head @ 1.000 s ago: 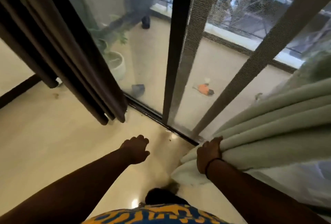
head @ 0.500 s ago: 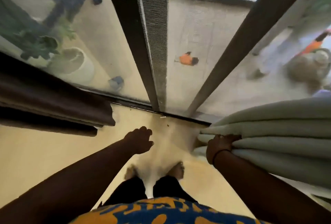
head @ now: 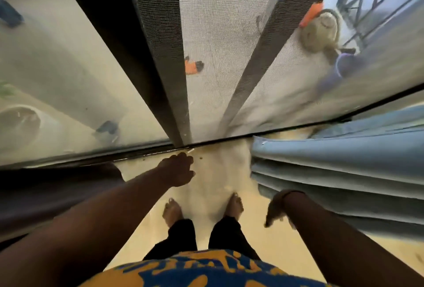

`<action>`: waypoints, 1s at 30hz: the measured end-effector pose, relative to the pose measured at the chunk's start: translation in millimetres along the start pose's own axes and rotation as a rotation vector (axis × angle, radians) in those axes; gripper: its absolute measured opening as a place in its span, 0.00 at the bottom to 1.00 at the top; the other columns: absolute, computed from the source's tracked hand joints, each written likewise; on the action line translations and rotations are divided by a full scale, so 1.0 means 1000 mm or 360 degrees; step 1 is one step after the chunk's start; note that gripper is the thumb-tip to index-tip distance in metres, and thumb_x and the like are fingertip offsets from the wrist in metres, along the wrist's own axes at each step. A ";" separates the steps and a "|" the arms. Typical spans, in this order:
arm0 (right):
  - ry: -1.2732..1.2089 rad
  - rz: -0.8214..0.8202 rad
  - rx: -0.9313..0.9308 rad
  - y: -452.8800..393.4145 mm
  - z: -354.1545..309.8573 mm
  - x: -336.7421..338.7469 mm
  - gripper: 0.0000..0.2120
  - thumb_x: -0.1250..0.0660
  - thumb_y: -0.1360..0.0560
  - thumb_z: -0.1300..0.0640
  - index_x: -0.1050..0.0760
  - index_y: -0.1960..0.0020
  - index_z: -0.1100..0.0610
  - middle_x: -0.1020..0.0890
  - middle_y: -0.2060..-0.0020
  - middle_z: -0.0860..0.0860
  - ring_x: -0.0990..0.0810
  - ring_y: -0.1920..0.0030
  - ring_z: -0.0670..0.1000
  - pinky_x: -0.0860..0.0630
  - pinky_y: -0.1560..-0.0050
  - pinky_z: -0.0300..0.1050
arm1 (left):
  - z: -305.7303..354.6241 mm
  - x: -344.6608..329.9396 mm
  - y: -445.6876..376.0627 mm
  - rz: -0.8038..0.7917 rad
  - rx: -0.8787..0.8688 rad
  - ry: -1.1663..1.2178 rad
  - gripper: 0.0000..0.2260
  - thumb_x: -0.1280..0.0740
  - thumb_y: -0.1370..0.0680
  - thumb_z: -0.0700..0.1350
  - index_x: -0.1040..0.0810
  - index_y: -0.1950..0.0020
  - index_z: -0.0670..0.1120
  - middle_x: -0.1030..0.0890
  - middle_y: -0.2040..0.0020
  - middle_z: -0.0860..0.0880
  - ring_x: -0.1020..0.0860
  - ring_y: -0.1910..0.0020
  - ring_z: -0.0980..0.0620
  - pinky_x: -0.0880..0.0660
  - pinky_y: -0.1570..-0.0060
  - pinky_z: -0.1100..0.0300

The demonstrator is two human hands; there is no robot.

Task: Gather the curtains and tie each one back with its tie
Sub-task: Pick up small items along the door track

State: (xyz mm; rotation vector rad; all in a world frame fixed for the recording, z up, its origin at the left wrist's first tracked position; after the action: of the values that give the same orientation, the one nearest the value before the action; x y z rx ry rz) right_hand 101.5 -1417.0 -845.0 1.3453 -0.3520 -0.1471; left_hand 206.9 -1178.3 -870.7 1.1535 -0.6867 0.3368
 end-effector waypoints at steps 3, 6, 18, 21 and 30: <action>-0.0069 0.0092 0.0240 0.007 -0.036 -0.003 0.25 0.40 0.21 0.48 0.34 0.30 0.64 0.29 0.32 0.60 0.28 0.34 0.58 0.31 0.38 0.46 | -0.018 -0.001 0.006 -0.0015 -0.0016 -0.0064 0.23 0.41 0.22 0.57 0.35 0.29 0.49 0.31 0.31 0.47 0.31 0.33 0.45 0.30 0.36 0.49; -0.0022 0.0403 0.0421 0.011 -0.081 0.009 0.27 0.39 0.23 0.45 0.36 0.29 0.59 0.30 0.31 0.59 0.30 0.32 0.58 0.33 0.35 0.46 | -0.039 -0.002 0.015 -0.0018 0.0006 -0.0018 0.23 0.40 0.22 0.57 0.35 0.29 0.50 0.31 0.31 0.47 0.30 0.33 0.45 0.29 0.37 0.49; 0.0373 0.0614 0.0593 -0.014 -0.182 0.021 0.22 0.41 0.22 0.46 0.33 0.32 0.54 0.27 0.34 0.55 0.28 0.35 0.57 0.30 0.38 0.48 | -0.145 -0.048 0.035 0.0002 0.0335 0.0128 0.22 0.39 0.23 0.56 0.32 0.31 0.49 0.30 0.33 0.45 0.28 0.37 0.44 0.28 0.41 0.48; 0.0427 0.0535 0.0615 -0.049 -0.203 0.014 0.22 0.41 0.23 0.46 0.33 0.32 0.54 0.26 0.34 0.55 0.27 0.35 0.56 0.30 0.37 0.47 | -0.175 -0.066 0.034 -0.0013 0.0447 0.0114 0.22 0.40 0.22 0.56 0.32 0.31 0.48 0.29 0.33 0.45 0.28 0.37 0.44 0.30 0.39 0.48; 0.0473 0.0585 0.0614 -0.177 -0.257 0.010 0.18 0.42 0.24 0.49 0.29 0.38 0.56 0.22 0.40 0.58 0.24 0.42 0.59 0.28 0.46 0.48 | -0.273 -0.104 -0.036 0.0046 0.0629 -0.0174 0.17 0.40 0.24 0.54 0.28 0.38 0.49 0.25 0.39 0.45 0.26 0.40 0.45 0.41 0.35 0.47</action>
State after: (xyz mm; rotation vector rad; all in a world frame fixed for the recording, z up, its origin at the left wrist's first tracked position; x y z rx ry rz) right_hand 213.7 -1221.8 -1061.6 1.6290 -0.3807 0.4435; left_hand 237.7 -931.6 -1028.7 1.5469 -0.7533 0.4494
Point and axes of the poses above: each hand's wrist, its own y-axis away from the middle knuckle, its own x-axis out of the back of the hand, z = x × y, the point moved 5 cm from there along -y, towards the middle knuckle
